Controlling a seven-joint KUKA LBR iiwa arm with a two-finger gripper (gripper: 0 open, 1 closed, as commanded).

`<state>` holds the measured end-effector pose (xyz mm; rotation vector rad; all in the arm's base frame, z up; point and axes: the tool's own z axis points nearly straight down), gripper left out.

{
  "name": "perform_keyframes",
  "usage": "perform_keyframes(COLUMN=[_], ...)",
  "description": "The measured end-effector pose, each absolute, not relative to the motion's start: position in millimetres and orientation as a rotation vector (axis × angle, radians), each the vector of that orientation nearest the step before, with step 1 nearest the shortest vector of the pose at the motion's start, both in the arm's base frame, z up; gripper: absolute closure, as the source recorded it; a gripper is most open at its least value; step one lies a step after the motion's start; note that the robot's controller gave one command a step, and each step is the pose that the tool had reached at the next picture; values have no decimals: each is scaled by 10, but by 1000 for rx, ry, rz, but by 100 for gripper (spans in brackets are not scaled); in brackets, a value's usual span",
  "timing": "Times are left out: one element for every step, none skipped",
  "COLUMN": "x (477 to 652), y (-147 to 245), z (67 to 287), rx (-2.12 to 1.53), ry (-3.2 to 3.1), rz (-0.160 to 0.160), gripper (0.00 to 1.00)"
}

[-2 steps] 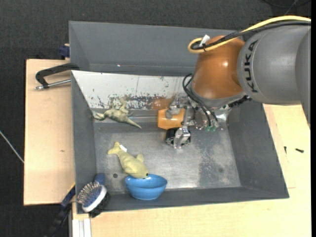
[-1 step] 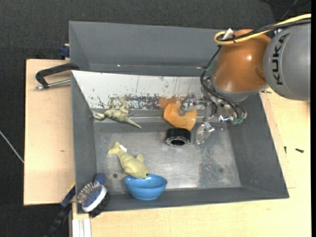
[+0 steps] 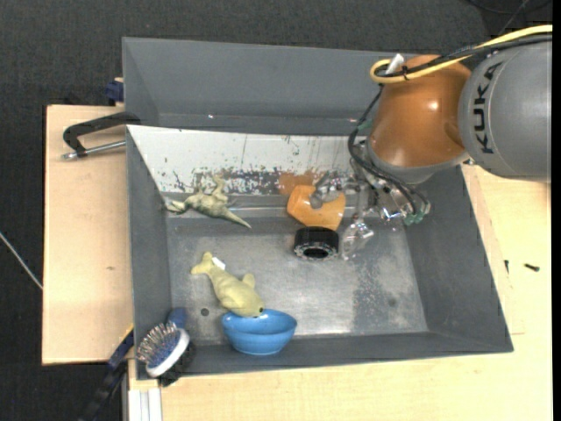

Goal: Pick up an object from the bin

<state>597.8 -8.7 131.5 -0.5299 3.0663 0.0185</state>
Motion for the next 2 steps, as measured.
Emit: perform_keyframes(x=[5970,5950], y=[-76,-106], z=[1304,1293], rx=[-498,-492], ry=[3073,3087], rz=[23,20], gripper=[0,100])
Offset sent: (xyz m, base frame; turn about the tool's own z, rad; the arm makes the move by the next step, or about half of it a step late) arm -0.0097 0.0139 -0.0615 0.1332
